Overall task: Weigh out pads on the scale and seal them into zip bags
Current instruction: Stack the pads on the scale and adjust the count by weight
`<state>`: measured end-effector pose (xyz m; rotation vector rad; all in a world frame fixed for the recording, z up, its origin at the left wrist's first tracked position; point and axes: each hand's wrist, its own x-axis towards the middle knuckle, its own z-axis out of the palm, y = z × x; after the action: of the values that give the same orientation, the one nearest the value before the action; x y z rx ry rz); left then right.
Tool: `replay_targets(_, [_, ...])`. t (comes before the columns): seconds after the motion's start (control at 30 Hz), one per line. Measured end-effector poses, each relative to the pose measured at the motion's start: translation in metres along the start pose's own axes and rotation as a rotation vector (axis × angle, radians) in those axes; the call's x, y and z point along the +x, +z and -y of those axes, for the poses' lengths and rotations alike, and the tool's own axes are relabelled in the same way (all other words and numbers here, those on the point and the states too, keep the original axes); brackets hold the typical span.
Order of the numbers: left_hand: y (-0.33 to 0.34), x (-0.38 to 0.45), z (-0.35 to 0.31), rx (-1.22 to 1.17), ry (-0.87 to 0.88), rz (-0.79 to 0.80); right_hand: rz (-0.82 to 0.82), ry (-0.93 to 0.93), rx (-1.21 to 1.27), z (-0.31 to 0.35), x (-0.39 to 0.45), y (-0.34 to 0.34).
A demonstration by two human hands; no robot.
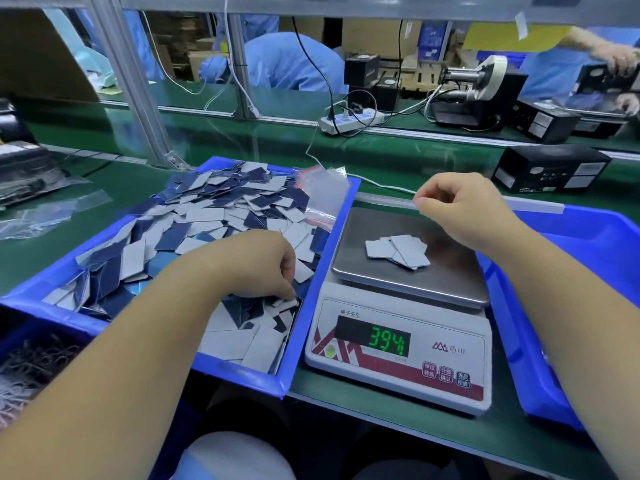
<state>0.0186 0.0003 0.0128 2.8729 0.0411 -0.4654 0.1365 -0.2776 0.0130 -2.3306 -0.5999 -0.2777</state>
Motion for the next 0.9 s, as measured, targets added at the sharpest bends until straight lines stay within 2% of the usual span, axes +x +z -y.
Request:
replay_targets(0.43, [0.0049, 0.0035, -0.0096, -0.011, -0.085, 0.026, 0.051, 0.037, -0.025, 0.001, -0.0022, 0.0011])
replay_targets(0.53, [0.0045, 0.003, -0.0092, -0.088, -0.098, 0.031, 0.058, 0.033, -0.014, 0.0001, -0.0017, 0.001])
replay_targets(0.77, [-0.0019, 0.0032, -0.0057, -0.223, -0.123, -0.01, 0.073, 0.018, -0.008, -0.0006, -0.0005, 0.002])
replay_targets(0.9, [-0.0032, 0.0048, -0.0052, -0.27, -0.148, -0.095, 0.059, 0.022, 0.0, -0.0015, -0.0007, 0.0012])
